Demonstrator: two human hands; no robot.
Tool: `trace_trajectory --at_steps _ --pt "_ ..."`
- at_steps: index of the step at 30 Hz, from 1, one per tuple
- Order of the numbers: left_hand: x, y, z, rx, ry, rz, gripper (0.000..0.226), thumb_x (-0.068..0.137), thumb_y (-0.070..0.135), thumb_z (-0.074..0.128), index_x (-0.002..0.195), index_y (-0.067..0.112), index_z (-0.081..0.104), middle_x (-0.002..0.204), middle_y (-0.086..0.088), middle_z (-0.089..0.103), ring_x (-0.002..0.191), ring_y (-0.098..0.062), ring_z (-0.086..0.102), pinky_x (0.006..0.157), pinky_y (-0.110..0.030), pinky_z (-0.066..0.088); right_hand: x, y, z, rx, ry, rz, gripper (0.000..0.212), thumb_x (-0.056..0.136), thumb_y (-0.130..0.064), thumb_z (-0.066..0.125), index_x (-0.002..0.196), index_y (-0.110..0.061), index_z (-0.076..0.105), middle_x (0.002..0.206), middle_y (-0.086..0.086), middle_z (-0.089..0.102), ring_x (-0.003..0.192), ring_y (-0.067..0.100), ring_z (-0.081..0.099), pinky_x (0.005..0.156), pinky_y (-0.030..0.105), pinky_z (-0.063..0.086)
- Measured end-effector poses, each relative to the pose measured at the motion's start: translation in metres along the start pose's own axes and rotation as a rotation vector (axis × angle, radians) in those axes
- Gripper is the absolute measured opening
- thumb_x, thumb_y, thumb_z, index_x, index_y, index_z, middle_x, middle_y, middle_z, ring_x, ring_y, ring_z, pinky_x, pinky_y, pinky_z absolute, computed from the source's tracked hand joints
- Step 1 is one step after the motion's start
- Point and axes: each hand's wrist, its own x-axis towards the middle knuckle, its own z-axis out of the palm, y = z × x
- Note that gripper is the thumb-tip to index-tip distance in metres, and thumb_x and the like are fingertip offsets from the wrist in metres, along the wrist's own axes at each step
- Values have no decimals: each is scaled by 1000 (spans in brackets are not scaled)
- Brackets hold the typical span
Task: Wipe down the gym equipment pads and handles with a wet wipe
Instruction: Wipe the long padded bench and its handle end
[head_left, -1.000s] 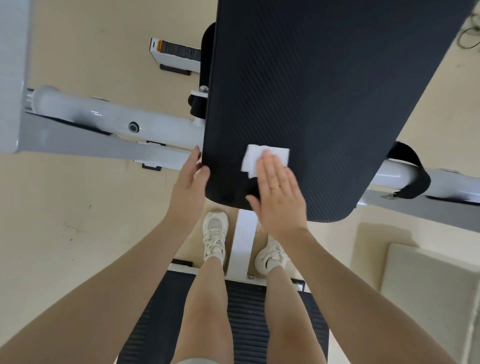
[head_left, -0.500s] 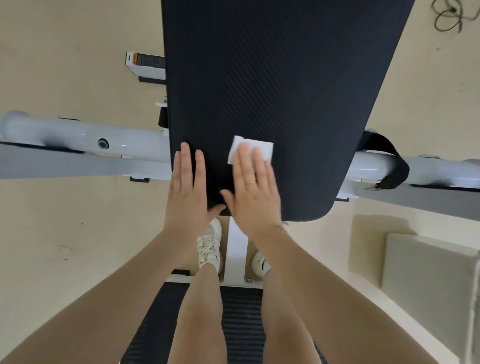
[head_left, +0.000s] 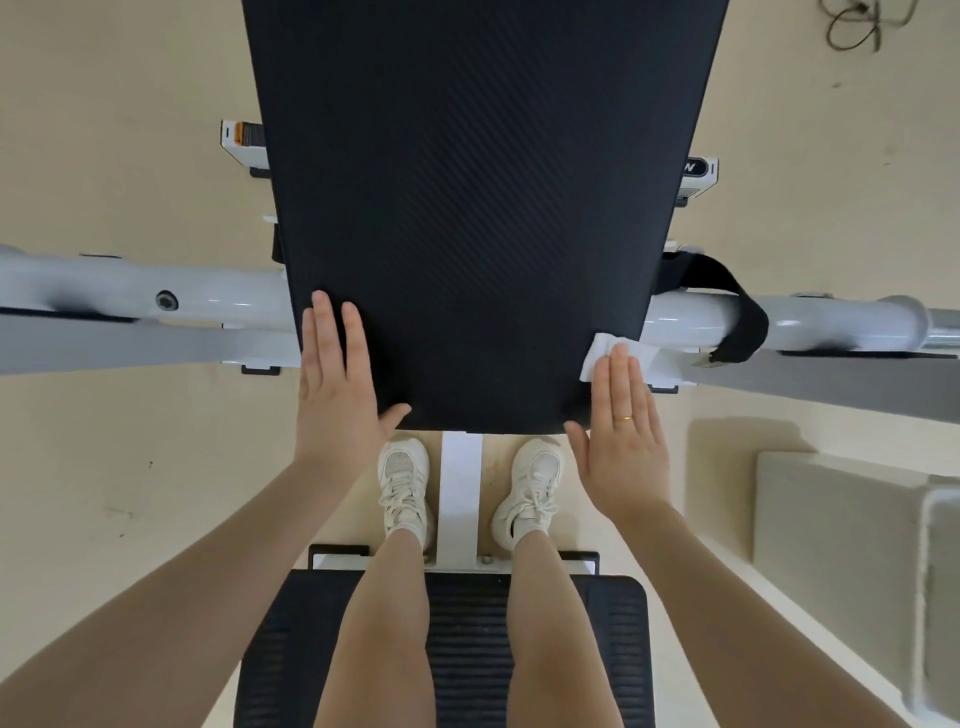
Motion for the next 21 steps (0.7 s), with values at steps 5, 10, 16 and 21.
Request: trace_trajectory --at_steps 5,10,16,21 --pt "1 -5 2 -50 13 23 108 70 24 78 146 -2 7 154 -25 -1 142 -41 0 114 -43 7 -1 -52 22 -33 -7 -363 66 93 -40 28 147 -6 11 154 8 8 142 24 10 116 37 2" --pt "1 -10 1 -140 33 48 89 76 6 64 147 0 10 155 -22 -3 143 -38 -2 113 -39 6 0 -111 39 -94 -22 -506 67 94 -44 20 148 -9 2 155 5 0 143 16 -2 117 35 -6" --pt "-1 1 -4 -113 39 60 91 77 10 66 147 3 9 155 -23 -3 143 -39 -1 114 -46 11 -4 -63 34 -72 -3 -329 65 96 -42 22 149 -10 2 156 3 -7 144 18 -14 117 34 -4" --pt "7 25 -8 -101 22 61 93 78 22 70 148 5 9 155 -22 -1 142 -40 4 111 -44 12 -4 2 15 -56 33 -231 64 98 -43 23 148 -8 5 156 8 9 145 19 -3 118 35 5"
